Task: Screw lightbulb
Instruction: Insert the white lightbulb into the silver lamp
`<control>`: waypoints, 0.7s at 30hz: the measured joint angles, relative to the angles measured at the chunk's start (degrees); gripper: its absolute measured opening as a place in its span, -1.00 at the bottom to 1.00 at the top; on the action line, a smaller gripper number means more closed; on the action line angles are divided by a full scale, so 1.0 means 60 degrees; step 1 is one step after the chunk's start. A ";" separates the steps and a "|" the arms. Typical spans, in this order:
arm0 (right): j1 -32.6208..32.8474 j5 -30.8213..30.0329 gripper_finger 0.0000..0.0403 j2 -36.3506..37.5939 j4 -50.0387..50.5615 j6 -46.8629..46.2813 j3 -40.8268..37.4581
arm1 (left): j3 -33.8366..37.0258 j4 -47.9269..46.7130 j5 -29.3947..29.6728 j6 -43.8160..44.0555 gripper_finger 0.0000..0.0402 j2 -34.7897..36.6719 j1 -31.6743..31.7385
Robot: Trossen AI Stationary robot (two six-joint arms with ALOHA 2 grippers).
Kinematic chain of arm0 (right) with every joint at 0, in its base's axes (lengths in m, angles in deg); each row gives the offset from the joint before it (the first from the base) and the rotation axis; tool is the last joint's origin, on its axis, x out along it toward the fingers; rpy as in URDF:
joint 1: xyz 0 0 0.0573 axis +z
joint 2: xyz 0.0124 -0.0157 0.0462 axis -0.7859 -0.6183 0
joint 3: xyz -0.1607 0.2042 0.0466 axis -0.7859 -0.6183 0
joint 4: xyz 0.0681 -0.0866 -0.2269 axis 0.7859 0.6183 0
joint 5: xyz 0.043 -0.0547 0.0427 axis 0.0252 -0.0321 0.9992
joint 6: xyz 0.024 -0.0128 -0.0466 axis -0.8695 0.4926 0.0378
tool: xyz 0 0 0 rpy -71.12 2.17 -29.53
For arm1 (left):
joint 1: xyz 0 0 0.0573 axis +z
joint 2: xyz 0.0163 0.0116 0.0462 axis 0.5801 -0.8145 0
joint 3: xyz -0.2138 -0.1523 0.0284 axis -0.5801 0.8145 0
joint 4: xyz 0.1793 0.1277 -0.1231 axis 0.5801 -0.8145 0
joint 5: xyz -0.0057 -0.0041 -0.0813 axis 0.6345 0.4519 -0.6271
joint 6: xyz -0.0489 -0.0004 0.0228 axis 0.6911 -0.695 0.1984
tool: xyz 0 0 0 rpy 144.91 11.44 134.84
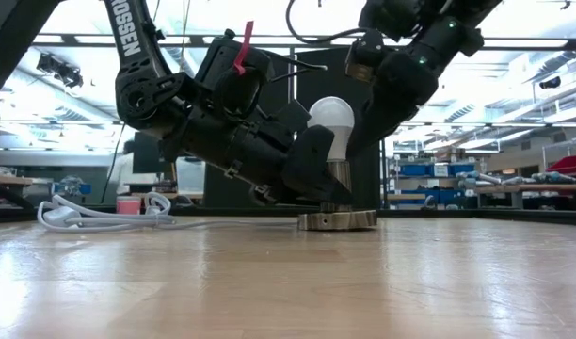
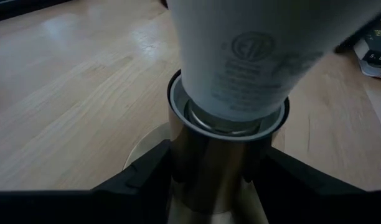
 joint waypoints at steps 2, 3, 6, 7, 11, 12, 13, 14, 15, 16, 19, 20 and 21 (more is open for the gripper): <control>0.0170 -0.0188 0.69 0.0000 0.0292 -0.0055 0.0027 | 0.0000 0.0000 0.0000 0.0004 0.03 0.0000 0.0000; 0.0225 -0.0215 0.69 -0.0004 0.0390 -0.0087 0.0073 | 0.0000 0.0000 0.0000 0.0004 0.03 0.0000 0.0000; 0.0322 -0.0333 0.69 -0.0004 0.0440 -0.0250 0.0258 | 0.0000 0.0000 0.0000 0.0004 0.03 0.0000 0.0000; 0.0332 -0.0431 0.69 -0.0004 0.0502 -0.0257 0.0340 | 0.0000 0.0000 0.0002 0.0004 0.03 0.0000 0.0000; 0.0333 -0.0442 0.69 -0.0004 0.0586 -0.0236 0.0633 | 0.0000 0.0000 0.0000 0.0007 0.03 0.0000 0.0000; 0.0323 -0.0432 0.69 -0.0008 0.0606 -0.0229 0.0645 | 0.0000 0.0000 0.0000 0.0007 0.03 0.0000 0.0000; 0.0309 -0.0418 0.69 -0.0117 0.0630 -0.0201 0.0679 | 0.0000 0.0000 0.0003 0.0007 0.03 0.0000 0.0000; 0.0302 -0.0352 0.69 -0.0238 0.0582 -0.0186 0.0719 | 0.0000 0.0005 0.0000 0.0006 0.03 0.0000 0.0000; 0.0275 -0.0208 0.69 -0.0412 0.0580 -0.0171 0.0750 | 0.0002 0.0007 0.0004 0.0005 0.03 0.0000 0.0000; 0.0250 -0.0069 0.69 -0.0631 0.0604 -0.0123 0.0826 | 0.0004 0.0009 0.0003 0.0004 0.03 0.0000 0.0000; 0.0199 0.0080 0.69 -0.1176 0.0921 0.0029 0.1115 | 0.0004 0.0000 0.0001 0.0002 0.03 0.0000 0.0000; 0.0199 0.0047 0.69 -0.1206 0.0986 0.0066 0.1197 | 0.0004 -0.0004 0.0002 -0.0004 0.03 0.0000 0.0000; 0.0202 0.0006 0.69 -0.1203 0.0959 0.0101 0.1275 | 0.0004 0.0000 0.0004 -0.0007 0.03 0.0000 0.0000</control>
